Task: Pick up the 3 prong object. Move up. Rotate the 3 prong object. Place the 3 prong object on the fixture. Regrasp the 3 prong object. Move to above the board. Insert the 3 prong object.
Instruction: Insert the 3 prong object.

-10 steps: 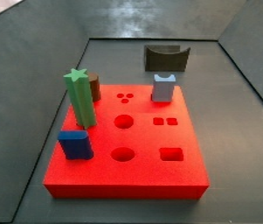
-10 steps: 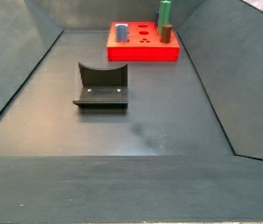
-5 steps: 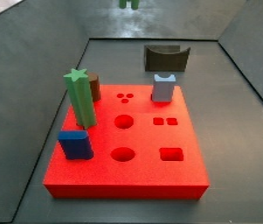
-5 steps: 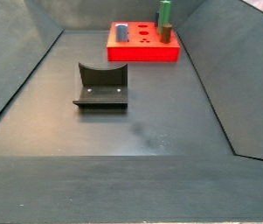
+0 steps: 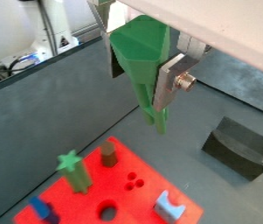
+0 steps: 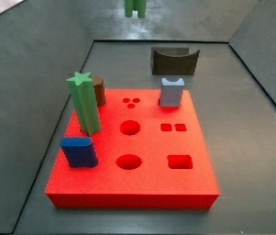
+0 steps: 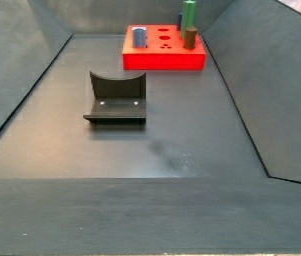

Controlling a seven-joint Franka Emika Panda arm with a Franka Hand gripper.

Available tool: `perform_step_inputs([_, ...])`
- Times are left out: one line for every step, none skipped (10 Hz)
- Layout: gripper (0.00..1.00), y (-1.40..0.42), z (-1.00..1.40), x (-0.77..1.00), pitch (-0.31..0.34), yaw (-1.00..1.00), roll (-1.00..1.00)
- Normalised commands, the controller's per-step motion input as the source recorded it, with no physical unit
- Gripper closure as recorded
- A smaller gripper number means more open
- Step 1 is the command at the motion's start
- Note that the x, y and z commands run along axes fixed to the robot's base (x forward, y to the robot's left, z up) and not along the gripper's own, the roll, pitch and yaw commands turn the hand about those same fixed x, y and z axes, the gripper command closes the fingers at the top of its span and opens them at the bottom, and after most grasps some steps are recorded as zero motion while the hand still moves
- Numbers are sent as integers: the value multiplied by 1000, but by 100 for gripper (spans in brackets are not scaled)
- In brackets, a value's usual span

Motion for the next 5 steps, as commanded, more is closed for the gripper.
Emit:
perform_step_inputs([100,243,-297,197,316,-409,-256])
perform_step_inputs([100,0,-451,186,20,-711,-260])
perform_step_inputs([100,366,-103,163,-74,-66,-500])
perform_step_inputs([100,111,-77,0,-54,509,-489])
perform_step_inputs([100,-11,-120,6,-21,777,-309])
